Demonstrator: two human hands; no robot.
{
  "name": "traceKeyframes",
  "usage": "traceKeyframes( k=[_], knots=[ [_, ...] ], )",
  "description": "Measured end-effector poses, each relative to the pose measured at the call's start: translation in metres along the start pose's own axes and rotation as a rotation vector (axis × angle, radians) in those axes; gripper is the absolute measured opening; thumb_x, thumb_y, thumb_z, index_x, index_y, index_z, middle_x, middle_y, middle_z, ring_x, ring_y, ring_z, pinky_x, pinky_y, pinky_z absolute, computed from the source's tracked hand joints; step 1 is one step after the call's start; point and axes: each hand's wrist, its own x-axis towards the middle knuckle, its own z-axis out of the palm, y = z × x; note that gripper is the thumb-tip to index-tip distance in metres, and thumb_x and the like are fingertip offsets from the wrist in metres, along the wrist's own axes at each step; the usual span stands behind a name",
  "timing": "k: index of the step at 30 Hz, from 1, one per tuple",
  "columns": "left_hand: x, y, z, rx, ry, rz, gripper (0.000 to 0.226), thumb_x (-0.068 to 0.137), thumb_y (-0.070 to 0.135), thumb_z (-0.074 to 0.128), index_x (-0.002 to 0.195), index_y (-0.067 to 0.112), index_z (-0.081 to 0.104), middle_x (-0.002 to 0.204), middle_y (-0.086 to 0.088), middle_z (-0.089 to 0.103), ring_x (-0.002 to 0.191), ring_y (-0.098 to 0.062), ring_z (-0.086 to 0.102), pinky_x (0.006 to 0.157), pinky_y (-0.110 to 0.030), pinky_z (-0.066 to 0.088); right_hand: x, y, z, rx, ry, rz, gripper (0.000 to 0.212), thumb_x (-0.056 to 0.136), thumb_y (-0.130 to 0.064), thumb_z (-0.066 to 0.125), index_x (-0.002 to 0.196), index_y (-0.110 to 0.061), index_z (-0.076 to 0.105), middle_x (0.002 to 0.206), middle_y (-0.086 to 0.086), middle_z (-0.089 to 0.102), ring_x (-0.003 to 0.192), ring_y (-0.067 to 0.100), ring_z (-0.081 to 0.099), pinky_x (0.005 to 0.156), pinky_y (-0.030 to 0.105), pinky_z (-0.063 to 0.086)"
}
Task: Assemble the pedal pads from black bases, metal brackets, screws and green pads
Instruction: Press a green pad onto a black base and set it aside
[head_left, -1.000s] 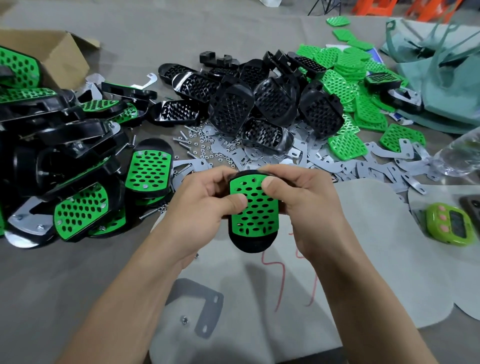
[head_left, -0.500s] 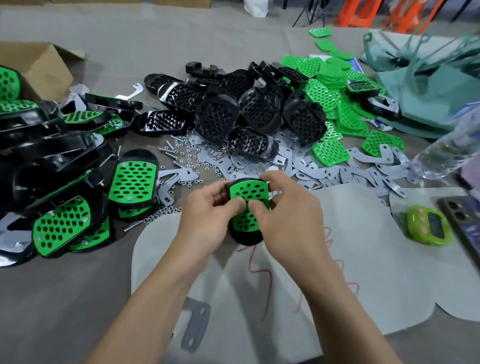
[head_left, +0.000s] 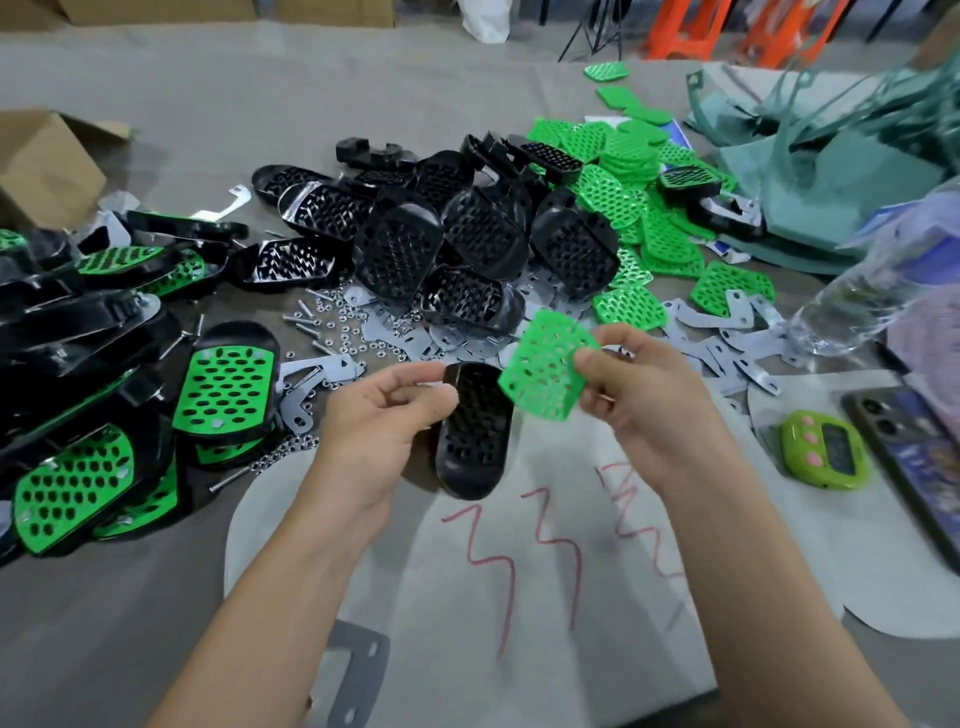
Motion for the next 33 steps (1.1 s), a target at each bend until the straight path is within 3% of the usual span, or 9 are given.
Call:
traceKeyframes(
  k=[8, 12, 15, 21, 23, 25, 26, 28, 33],
  knots=[
    [0.009, -0.006, 0.002, 0.217, 0.068, 0.079, 0.026, 0.086, 0.003, 0.075, 0.096, 0.027, 0.079, 0.074, 0.005, 0.071, 0.071, -0.01, 0.063, 0.073, -0.025, 0.051, 0.058, -0.01, -0.031, -0.966, 0.434, -0.267, 0.025, 0.082, -0.032, 0.067, 0.075, -0.008, 0.071, 0.066, 0.01, 0.069, 0.071, 0.031, 0.065, 0.067, 0.037, 0.048],
    [0.008, -0.005, -0.002, 0.305, -0.002, 0.098, 0.044, 0.082, -0.003, 0.078, 0.108, 0.032, 0.076, 0.078, 0.012, 0.074, 0.072, -0.004, 0.066, 0.074, -0.017, 0.054, 0.085, -0.014, -0.034, -1.178, 0.507, -0.141, 0.054, 0.089, -0.048, 0.063, 0.128, -0.01, 0.066, 0.132, 0.016, 0.061, 0.125, 0.037, 0.052, 0.105, 0.045, 0.039],
    [0.009, -0.006, -0.003, 0.288, 0.006, 0.092, 0.045, 0.08, -0.003, 0.078, 0.105, 0.034, 0.077, 0.077, 0.015, 0.073, 0.072, 0.0, 0.065, 0.069, -0.01, 0.05, 0.098, -0.009, -0.033, -1.323, 0.468, -0.063, 0.069, 0.09, -0.055, 0.061, 0.141, -0.009, 0.052, 0.146, 0.017, 0.044, 0.135, 0.039, 0.039, 0.112, 0.049, 0.029],
    [0.011, -0.006, 0.0, 0.268, -0.005, 0.098, 0.042, 0.081, -0.005, 0.077, 0.103, 0.031, 0.076, 0.073, 0.02, 0.072, 0.071, 0.006, 0.065, 0.068, -0.006, 0.048, 0.097, -0.005, -0.033, -0.915, 0.391, -0.212, 0.045, 0.085, -0.022, 0.078, 0.127, -0.021, 0.062, 0.136, 0.007, 0.06, 0.116, 0.025, 0.06, 0.094, 0.036, 0.048],
    [0.012, -0.007, -0.001, 0.257, -0.021, 0.089, 0.042, 0.082, -0.005, 0.076, 0.104, 0.03, 0.076, 0.073, 0.021, 0.072, 0.073, 0.007, 0.065, 0.068, -0.005, 0.047, 0.086, -0.007, -0.034, -0.718, 0.371, -0.258, 0.034, 0.088, -0.012, 0.073, 0.115, -0.031, 0.065, 0.136, 0.007, 0.061, 0.085, 0.004, 0.058, 0.076, 0.028, 0.053],
    [0.011, -0.007, -0.002, 0.238, -0.033, 0.08, 0.041, 0.082, -0.006, 0.076, 0.104, 0.029, 0.076, 0.073, 0.02, 0.072, 0.074, 0.007, 0.065, 0.069, -0.005, 0.047, 0.07, -0.013, -0.032, -0.544, 0.347, -0.334, 0.034, 0.089, -0.008, 0.068, 0.103, -0.039, 0.066, 0.124, 0.004, 0.066, 0.087, -0.006, 0.066, 0.05, 0.022, 0.048],
    [0.012, -0.007, -0.002, 0.234, -0.033, 0.078, 0.041, 0.082, -0.006, 0.075, 0.103, 0.029, 0.076, 0.073, 0.019, 0.072, 0.074, 0.006, 0.066, 0.069, -0.005, 0.047, 0.062, -0.017, -0.029, -0.478, 0.337, -0.381, 0.036, 0.089, -0.008, 0.066, 0.098, -0.043, 0.066, 0.106, 0.0, 0.07, 0.051, 0.0, 0.056, 0.043, 0.023, 0.043],
    [0.012, -0.007, -0.002, 0.219, -0.031, 0.074, 0.04, 0.083, -0.007, 0.074, 0.101, 0.029, 0.077, 0.075, 0.014, 0.073, 0.075, 0.004, 0.067, 0.07, -0.007, 0.048, 0.041, -0.023, -0.02, -0.39, 0.298, -0.456, 0.038, 0.087, -0.01, 0.063, 0.095, -0.046, 0.067, 0.075, -0.003, 0.062, 0.053, 0.011, 0.042, 0.045, 0.028, 0.039],
    [0.008, -0.009, -0.009, 0.147, -0.062, 0.045, 0.045, 0.086, -0.013, 0.064, 0.105, 0.026, 0.077, 0.092, 0.001, 0.073, 0.083, -0.001, 0.067, 0.081, -0.019, 0.048, -0.005, -0.019, 0.014, -0.254, 0.136, -0.448, 0.038, 0.086, -0.009, 0.06, 0.09, -0.046, 0.067, 0.076, -0.007, 0.073, 0.064, 0.01, 0.061, 0.056, 0.031, 0.05]
  ],
)
